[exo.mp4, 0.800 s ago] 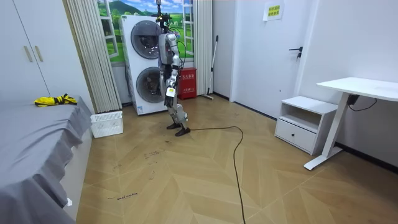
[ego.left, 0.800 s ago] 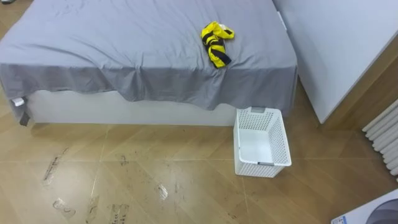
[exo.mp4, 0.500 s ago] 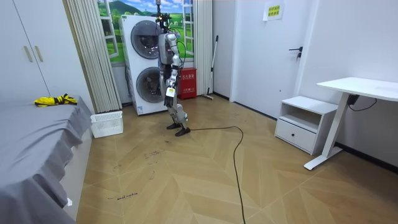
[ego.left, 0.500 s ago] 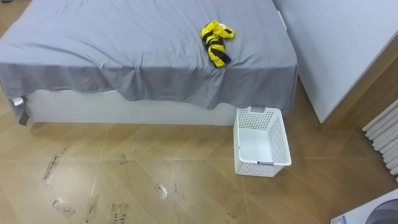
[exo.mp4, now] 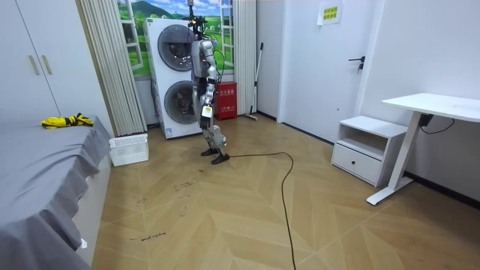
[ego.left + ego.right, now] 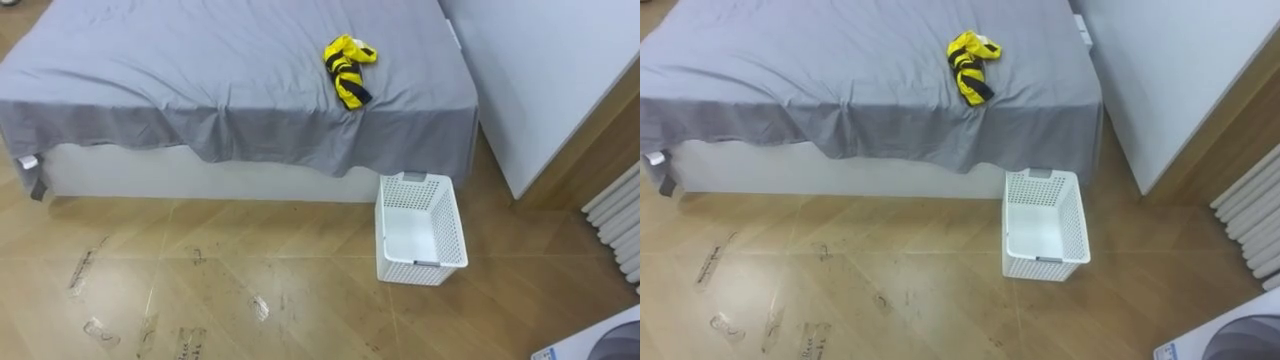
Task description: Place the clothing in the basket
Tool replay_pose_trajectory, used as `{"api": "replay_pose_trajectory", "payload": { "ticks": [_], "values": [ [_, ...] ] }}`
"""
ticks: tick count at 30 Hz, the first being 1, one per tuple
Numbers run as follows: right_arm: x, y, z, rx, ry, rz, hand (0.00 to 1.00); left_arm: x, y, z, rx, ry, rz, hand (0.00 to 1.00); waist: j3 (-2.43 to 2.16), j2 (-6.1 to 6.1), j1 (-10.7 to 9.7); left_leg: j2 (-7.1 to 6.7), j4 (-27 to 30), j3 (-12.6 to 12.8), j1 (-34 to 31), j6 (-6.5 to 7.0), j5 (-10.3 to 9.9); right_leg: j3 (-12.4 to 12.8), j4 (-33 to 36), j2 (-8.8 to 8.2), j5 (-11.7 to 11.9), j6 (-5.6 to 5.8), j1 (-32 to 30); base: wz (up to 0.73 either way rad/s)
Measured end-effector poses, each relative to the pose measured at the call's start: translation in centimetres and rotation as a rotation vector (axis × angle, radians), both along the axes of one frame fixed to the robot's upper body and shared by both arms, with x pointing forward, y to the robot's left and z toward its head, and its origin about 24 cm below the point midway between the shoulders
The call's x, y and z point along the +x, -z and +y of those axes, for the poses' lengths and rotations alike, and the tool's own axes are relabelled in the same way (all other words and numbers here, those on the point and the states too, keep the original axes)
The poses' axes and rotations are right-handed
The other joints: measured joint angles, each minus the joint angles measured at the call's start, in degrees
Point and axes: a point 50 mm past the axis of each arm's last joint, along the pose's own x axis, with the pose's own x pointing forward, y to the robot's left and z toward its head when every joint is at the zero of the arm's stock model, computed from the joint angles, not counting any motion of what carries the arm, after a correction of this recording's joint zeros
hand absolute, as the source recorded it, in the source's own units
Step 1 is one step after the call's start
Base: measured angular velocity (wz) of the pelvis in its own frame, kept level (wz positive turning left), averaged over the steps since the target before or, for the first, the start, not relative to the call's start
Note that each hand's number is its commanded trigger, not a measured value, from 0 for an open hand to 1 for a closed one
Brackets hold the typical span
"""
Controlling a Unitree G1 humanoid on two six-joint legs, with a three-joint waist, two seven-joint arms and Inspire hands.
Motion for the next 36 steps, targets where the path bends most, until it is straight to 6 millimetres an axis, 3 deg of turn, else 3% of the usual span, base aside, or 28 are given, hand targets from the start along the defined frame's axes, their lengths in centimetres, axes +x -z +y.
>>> {"api": "replay_pose_trajectory", "payload": {
  "ticks": [5,8,9,11,13,14,15,16,17,18,19,20,21,22,23,24,25,26,27,28,29,30,31,32,33,34,35,36],
  "values": [
    [0.3,0.0,0.1,-0.001,-0.027,-0.003,0.0,0.1,0.0,0.2,-0.031,-0.1,-0.021,0.0,0.13,-0.56,0.0,0.31,3.2,0.2,-1.1,-0.19,-0.8,0.0,1.3,0.12,-1.0,-0.39,-0.4,0.01],
    [0.3,0.0,0.1,0.002,-0.033,-0.004,0.0,0.0,-0.1,0.7,-0.052,-0.17,-0.034,0.0,0.12,-0.81,1.0,1.99,14.0,1.3,-5.4,-1.26,-3.2,0.2,4.9,0.06,-3.1,-1.13,-1.5,-0.08],
    [0.2,0.0,0.1,0.003,-0.03,-0.002,0.0,0.0,-0.1,0.8,-0.06,-0.19,-0.039,0.0,0.11,-0.83,1.4,2.32,16.9,1.5,-6.6,-1.27,-3.4,0.2,5.2,0.07,-3.2,-1.3,-1.5,-0.12],
    [-0.1,0.0,-0.1,0.004,-0.016,0.0,0.0,0.0,-0.1,0.8,-0.093,-0.271,-0.06,0.0,0.15,-0.01,1.7,4.08,28.5,1.7,-11.6,-1.24,-3.3,1.0,6.1,1.23,-4.2,-2.62,-1.0,-0.07],
    [-0.1,-0.1,-0.3,-0.003,-0.017,-0.003,0.0,0.4,-0.2,0.8,-0.113,-0.31,-0.093,0.0,0.44,0.21,1.6,4.88,35.1,1.3,-16.4,-0.75,-3.0,2.0,7.2,1.9,-5.2,-3.15,-0.3,0.04],
    [0.0,-0.1,-0.6,-0.011,-0.017,-0.003,0.0,0.6,-0.3,0.6,-0.122,-0.322,-0.118,0.0,0.43,0.38,1.8,3.77,32.9,1.7,-19.1,0.17,-3.6,2.3,7.9,1.57,-6.0,-3.26,-0.3,0.0],
    [-0.1,-0.1,-0.8,-0.014,-0.014,-0.001,0.0,0.7,-0.3,0.6,-0.127,-0.33,-0.129,0.0,0.45,0.32,1.8,2.88,30.7,1.7,-20.5,0.12,-3.4,2.3,8.2,1.13,-6.5,-3.07,-0.4,-0.13],
    [-0.1,-0.1,-1.0,-0.022,-0.012,0.002,0.0,0.7,-0.3,0.4,-0.131,-0.323,-0.132,0.0,0.44,0.07,2.4,0.99,24.4,1.9,-23.3,-0.49,-2.2,3.0,8.9,0.22,-7.4,-2.63,-0.5,-0.29],
    [-0.1,-0.2,-1.2,-0.03,-0.012,0.006,0.0,0.6,-0.3,0.2,-0.134,-0.314,-0.131,0.0,0.37,0.07,3.2,-0.23,16.6,1.7,-25.6,-0.96,0.9,3.4,9.1,-0.29,-8.4,-1.75,-0.2,-0.46],
    [-0.1,-0.2,-1.3,-0.03,-0.017,0.011,0.0,0.3,-0.2,0.1,-0.138,-0.321,-0.123,0.0,0.38,0.37,3.4,-0.5,10.4,1.5,-27.5,-0.85,5.3,3.4,9.1,-0.95,-9.1,-1.53,0.2,-0.45],
    [-0.2,-0.2,-1.3,-0.03,-0.024,0.013,0.0,0.0,-0.2,0.1,-0.14,-0.332,-0.119,0.0,0.33,0.29,3.4,-0.53,7.8,1.3,-28.0,-0.9,7.1,3.5,9.0,-1.25,-9.6,-1.36,0.5,-0.36],
    [-0.4,-0.2,-1.3,-0.031,-0.034,0.023,0.0,-0.3,-0.2,0.1,-0.142,-0.349,-0.116,0.0,0.33,0.13,3.2,-0.37,3.6,1.1,-28.5,-0.94,10.1,4.0,8.9,-1.7,-10.6,-1.19,1.3,-0.23],
    [-0.6,-0.2,-1.3,-0.032,-0.034,0.026,0.0,-0.4,-0.1,0.1,-0.143,-0.354,-0.115,0.0,0.36,0.06,3.2,-0.29,2.3,1.2,-28.6,-0.8,11.7,4.4,8.9,-2.04,-11.3,-0.87,1.8,-0.28],
    [-0.7,-0.2,-1.5,-0.035,-0.035,0.028,0.0,-0.5,-0.1,0.0,-0.145,-0.36,-0.119,0.0,0.35,0.03,3.3,-0.28,1.8,1.3,-29.3,-0.16,15.1,5.3,8.9,-3.01,-12.7,0.1,2.4,-0.29],
    [-0.6,-0.3,-1.7,-0.043,-0.048,0.019,0.0,-0.5,-0.2,0.0,-0.151,-0.357,-0.128,0.0,-0.13,0.57,3.3,-0.87,3.9,2.2,-30.2,1.04,17.9,6.2,8.7,-4.12,-14.0,1.52,2.8,-0.26],
    [-0.5,-0.3,-1.8,-0.046,-0.048,0.016,0.0,-0.5,-0.2,0.0,-0.155,-0.353,-0.133,0.0,-0.22,-0.25,3.2,-1.62,5.1,2.5,-30.6,2.2,18.6,6.2,8.3,-5.03,-14.2,2.65,3.2,-0.22],
    [-0.6,-0.3,-1.7,-0.045,-0.042,0.018,0.0,-0.3,-0.2,0.2,-0.156,-0.349,-0.141,0.0,-0.21,-1.47,3.1,-3.66,7.9,3.5,-31.0,4.6,17.9,6.2,7.1,-7.14,-14.9,3.89,4.7,-0.06],
    [-0.9,-0.3,-1.6,-0.042,-0.032,0.018,0.0,-0.3,-0.3,0.3,-0.155,-0.345,-0.147,0.0,-0.17,-2.49,3.0,-5.86,11.0,4.5,-31.2,5.45,15.0,6.0,6.2,-9.44,-15.0,4.76,6.6,0.0],
    [-1.0,-0.3,-1.7,-0.045,-0.022,0.013,0.0,0.1,-0.3,0.3,-0.156,-0.34,-0.155,0.0,-0.08,-2.67,2.9,-6.5,12.5,4.8,-31.3,5.89,13.4,5.9,7.1,-10.31,-14.8,5.05,7.0,0.12],
    [-0.8,-0.4,-1.9,-0.052,-0.01,-0.003,0.0,0.7,-0.4,0.1,-0.163,-0.321,-0.17,0.0,-0.15,-2.39,3.0,-7.13,15.0,5.0,-31.2,6.89,10.3,5.6,11.4,-11.31,-14.4,5.8,6.4,0.1],
    [-0.8,-0.3,-1.8,-0.051,-0.008,-0.007,0.0,0.8,-0.4,0.1,-0.166,-0.311,-0.178,0.0,-0.2,-2.3,3.0,-7.84,16.4,5.1,-29.8,7.33,7.7,5.7,19.1,-12.37,-13.1,6.89,4.6,0.09],
    [-0.7,-0.3,-1.7,-0.047,-0.008,-0.011,0.0,0.8,-0.4,0.0,-0.166,-0.303,-0.179,0.0,-0.16,-2.43,3.0,-8.38,16.4,5.2,-28.5,7.73,6.7,5.7,23.6,-12.98,-11.7,7.45,3.5,0.1],
    [-0.5,-0.3,-1.6,-0.047,-0.008,-0.019,0.0,1.0,-0.4,-0.1,-0.167,-0.278,-0.175,0.0,0.17,-3.04,3.1,-9.22,15.8,5.0,-25.5,8.31,5.3,6.1,32.5,-13.89,-6.5,7.47,0.7,0.0],
    [0.0,-0.4,-1.7,-0.05,-0.003,-0.038,0.0,1.1,-0.4,-0.3,-0.165,-0.242,-0.169,0.0,-0.13,-1.82,3.6,-9.3,14.9,4.6,-22.4,8.67,3.6,6.2,40.7,-14.09,2.1,6.82,-2.5,-0.05],
    [0.2,-0.5,-1.7,-0.051,-0.001,-0.051,0.0,1.1,-0.4,-0.4,-0.163,-0.228,-0.167,0.0,-0.04,-1.65,3.9,-9.33,14.1,4.1,-20.8,8.95,2.9,6.2,43.9,-14.16,5.3,6.25,-4.1,-0.11],
    [1.0,-0.6,-1.6,-0.049,-0.004,-0.086,0.0,1.3,-0.4,-0.4,-0.158,-0.204,-0.168,0.0,0.13,-1.37,4.1,-9.3,12.1,3.1,-17.7,8.99,2.3,5.2,48.9,-13.75,4.2,5.74,-7.8,0.12],
    [2.0,-0.8,-1.6,-0.05,-0.008,-0.13,0.0,1.7,-0.4,-0.5,-0.153,-0.171,-0.171,0.0,0.46,-0.74,3.7,-9.14,10.5,1.5,-15.3,9.12,1.9,2.9,51.2,-12.71,0.8,4.71,-12.1,0.28],
    [2.5,-0.9,-1.6,-0.049,-0.011,-0.151,0.0,1.8,-0.5,-0.5,-0.151,-0.158,-0.174,0.0,0.46,-0.74,3.3,-8.95,9.9,1.0,-14.4,9.14,1.9,1.7,51.2,-12.13,-1.0,4.08,-14.2,0.55]
  ]
}}
